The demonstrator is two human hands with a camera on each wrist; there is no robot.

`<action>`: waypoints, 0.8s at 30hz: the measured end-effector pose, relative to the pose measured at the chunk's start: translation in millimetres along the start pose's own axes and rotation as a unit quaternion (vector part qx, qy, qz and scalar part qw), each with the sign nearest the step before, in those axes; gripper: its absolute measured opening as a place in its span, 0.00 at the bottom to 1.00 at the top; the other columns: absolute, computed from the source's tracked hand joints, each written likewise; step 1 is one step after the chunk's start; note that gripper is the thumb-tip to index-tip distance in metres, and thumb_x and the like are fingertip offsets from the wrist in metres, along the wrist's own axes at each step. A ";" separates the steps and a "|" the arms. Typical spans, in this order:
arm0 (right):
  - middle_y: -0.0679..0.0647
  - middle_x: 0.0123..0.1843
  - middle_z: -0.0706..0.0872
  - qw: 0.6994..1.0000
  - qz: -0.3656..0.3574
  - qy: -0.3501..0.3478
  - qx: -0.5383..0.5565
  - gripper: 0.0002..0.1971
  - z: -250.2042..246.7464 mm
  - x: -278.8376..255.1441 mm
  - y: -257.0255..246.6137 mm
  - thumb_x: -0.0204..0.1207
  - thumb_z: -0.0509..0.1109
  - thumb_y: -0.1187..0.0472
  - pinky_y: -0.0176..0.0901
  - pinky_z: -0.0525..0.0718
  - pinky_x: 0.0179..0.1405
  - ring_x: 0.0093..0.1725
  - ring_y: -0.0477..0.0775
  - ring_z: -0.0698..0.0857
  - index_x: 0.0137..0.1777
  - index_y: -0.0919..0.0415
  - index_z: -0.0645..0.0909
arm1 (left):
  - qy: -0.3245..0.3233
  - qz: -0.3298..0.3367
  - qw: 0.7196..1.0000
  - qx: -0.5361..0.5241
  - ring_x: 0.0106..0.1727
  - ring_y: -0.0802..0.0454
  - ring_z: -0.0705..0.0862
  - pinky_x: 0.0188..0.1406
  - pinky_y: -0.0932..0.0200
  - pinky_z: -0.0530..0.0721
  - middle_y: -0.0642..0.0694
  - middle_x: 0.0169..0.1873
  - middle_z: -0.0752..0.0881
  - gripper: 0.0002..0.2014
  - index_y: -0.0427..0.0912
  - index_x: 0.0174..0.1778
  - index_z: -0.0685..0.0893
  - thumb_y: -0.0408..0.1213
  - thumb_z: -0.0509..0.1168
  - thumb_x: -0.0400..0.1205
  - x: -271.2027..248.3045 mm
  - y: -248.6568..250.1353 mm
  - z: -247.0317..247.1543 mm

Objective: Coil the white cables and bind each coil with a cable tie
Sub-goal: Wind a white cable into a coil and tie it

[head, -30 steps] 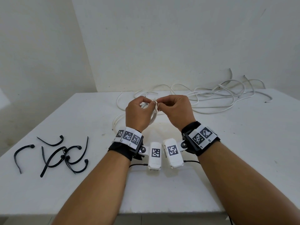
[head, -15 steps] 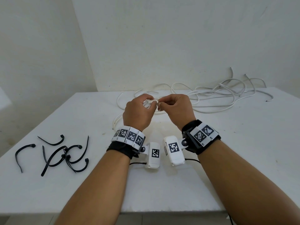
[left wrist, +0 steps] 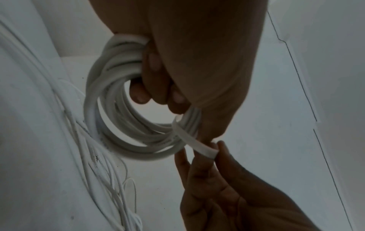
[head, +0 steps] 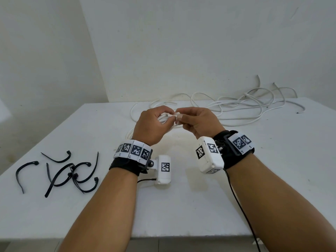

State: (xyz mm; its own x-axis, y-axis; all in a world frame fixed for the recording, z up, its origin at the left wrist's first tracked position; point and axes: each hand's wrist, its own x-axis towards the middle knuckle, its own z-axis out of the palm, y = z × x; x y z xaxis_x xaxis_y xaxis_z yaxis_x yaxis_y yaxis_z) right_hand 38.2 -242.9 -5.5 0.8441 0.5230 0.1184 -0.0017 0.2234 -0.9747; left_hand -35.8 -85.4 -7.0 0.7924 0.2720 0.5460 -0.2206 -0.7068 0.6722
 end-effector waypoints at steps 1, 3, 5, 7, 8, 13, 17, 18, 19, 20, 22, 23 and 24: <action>0.61 0.41 0.90 1.000 0.004 -0.012 0.014 0.09 -1.0 0.1 -0.6 0.76 0.75 0.71 0.38 0.82 0.38 0.43 0.59 0.83 0.55 0.65 0.87 | -0.006 0.003 1.000 -0.026 0.40 0.58 0.88 0.41 0.54 0.88 0.56 0.38 0.90 0.04 0.56 0.45 0.89 0.46 0.72 0.77 -0.6 0.2 -0.7; 0.59 0.41 0.90 0.999 0.001 -0.034 0.034 0.09 -0.8 -1.1 -2.7 0.75 0.75 0.72 0.36 0.82 0.36 0.40 0.57 0.83 0.53 0.63 0.88 | -0.017 0.016 0.998 -0.062 0.40 0.59 0.88 0.41 0.61 0.86 0.56 0.39 0.90 0.04 0.52 0.47 0.90 0.41 0.73 0.78 -1.9 2.4 -0.7; 0.58 0.40 0.90 0.998 -0.005 -0.050 0.039 0.09 -1.2 -2.8 -4.4 0.74 0.74 0.73 0.36 0.83 0.36 0.38 0.54 0.83 0.52 0.63 0.89 | -0.021 0.021 0.997 -0.072 0.39 0.58 0.88 0.38 0.65 0.84 0.54 0.38 0.90 0.03 0.50 0.46 0.90 0.40 0.73 0.78 -2.0 3.9 0.0; 0.59 0.39 0.90 0.997 -0.004 -0.053 0.048 0.09 -1.8 -5.2 -5.8 0.74 0.74 0.74 0.36 0.84 0.37 0.37 0.54 0.84 0.51 0.64 0.89 | -0.027 0.024 0.996 -0.082 0.37 0.56 0.88 0.37 0.66 0.83 0.51 0.38 0.90 0.04 0.47 0.46 0.90 0.40 0.73 0.77 -1.2 3.1 -0.6; 0.60 0.39 0.90 0.997 -0.003 -0.051 0.052 0.09 -2.1 -6.2 -6.1 0.73 0.74 0.74 0.36 0.84 0.37 0.38 0.54 0.84 0.51 0.65 0.89 | -0.032 0.027 0.996 -0.084 0.37 0.56 0.87 0.37 0.67 0.83 0.50 0.38 0.90 0.05 0.46 0.45 0.90 0.40 0.73 0.77 -1.2 2.5 -1.3; 0.60 0.41 0.90 0.996 0.000 -0.062 0.064 0.14 0.5 -7.1 -7.6 0.65 0.79 0.67 0.38 0.86 0.41 0.40 0.54 0.87 0.52 0.67 0.87 | -0.019 0.041 0.995 -0.089 0.36 0.63 0.85 0.38 0.72 0.80 0.52 0.36 0.90 0.01 0.44 0.45 0.90 0.35 0.74 0.79 -2.5 2.6 -5.4; 0.53 0.42 0.87 0.997 -0.014 -0.068 0.046 0.13 4.5 -7.9 -9.0 0.70 0.76 0.77 0.40 0.87 0.43 0.41 0.52 0.88 0.45 0.62 0.80 | 0.025 0.032 0.995 -0.088 0.36 0.67 0.85 0.38 0.75 0.78 0.59 0.35 0.88 0.01 0.45 0.43 0.90 0.34 0.73 0.79 -2.7 2.8 -5.0; 0.52 0.39 0.86 0.997 -0.011 -0.060 0.044 0.14 4.4 -8.0 -9.2 0.70 0.75 0.80 0.40 0.87 0.41 0.39 0.52 0.88 0.42 0.61 0.78 | 0.022 0.032 0.996 -0.083 0.36 0.68 0.84 0.37 0.76 0.77 0.60 0.35 0.87 0.02 0.45 0.43 0.90 0.33 0.73 0.79 -2.8 2.6 -4.6; 0.51 0.37 0.85 0.997 -0.009 -0.051 0.049 0.17 3.4 -7.7 -9.2 0.69 0.75 0.81 0.40 0.87 0.39 0.37 0.52 0.87 0.39 0.60 0.76 | 0.016 0.034 0.996 -0.079 0.36 0.68 0.84 0.37 0.76 0.77 0.60 0.35 0.87 0.03 0.46 0.43 0.90 0.33 0.73 0.79 -2.7 2.6 -4.2; 0.51 0.36 0.83 0.997 -0.006 -0.043 0.062 0.19 2.2 -6.9 -9.1 0.69 0.74 0.83 0.40 0.86 0.37 0.35 0.52 0.86 0.38 0.59 0.74 | 0.009 0.038 0.996 -0.076 0.36 0.68 0.85 0.37 0.76 0.77 0.60 0.35 0.87 0.03 0.46 0.43 0.89 0.33 0.73 0.79 -2.3 2.6 -4.0; 0.52 0.35 0.80 0.996 -0.006 -0.030 0.089 0.21 0.5 -5.1 -8.3 0.68 0.75 0.83 0.41 0.86 0.37 0.33 0.51 0.84 0.36 0.58 0.72 | 0.001 0.046 0.996 -0.071 0.36 0.68 0.85 0.37 0.77 0.77 0.59 0.35 0.88 0.04 0.47 0.42 0.89 0.33 0.73 0.79 -1.4 2.4 -4.4; 0.52 0.35 0.80 0.996 -0.011 -0.025 0.088 0.20 1.5 -4.6 -7.2 0.67 0.76 0.82 0.42 0.86 0.38 0.33 0.52 0.84 0.35 0.58 0.72 | 0.003 0.048 0.996 -0.068 0.37 0.68 0.85 0.37 0.77 0.76 0.60 0.35 0.88 0.05 0.48 0.42 0.89 0.33 0.73 0.79 -1.0 1.7 -4.8; 0.53 0.35 0.81 0.997 -0.019 -0.018 0.069 0.19 3.3 -4.6 -5.6 0.67 0.77 0.80 0.42 0.86 0.40 0.35 0.53 0.85 0.35 0.58 0.73 | 0.008 0.048 0.996 -0.069 0.37 0.68 0.85 0.37 0.77 0.76 0.60 0.35 0.87 0.05 0.48 0.42 0.89 0.33 0.73 0.79 -1.1 1.0 -5.2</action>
State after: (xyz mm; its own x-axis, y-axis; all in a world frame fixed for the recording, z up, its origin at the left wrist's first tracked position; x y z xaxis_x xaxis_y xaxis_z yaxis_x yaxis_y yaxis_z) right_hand 32.6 -243.8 0.0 0.8246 0.5412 0.1645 -0.0460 0.3541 -0.9341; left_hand -39.8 -83.0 -4.3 0.7552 0.2192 0.6177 -0.3707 -0.6343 0.6784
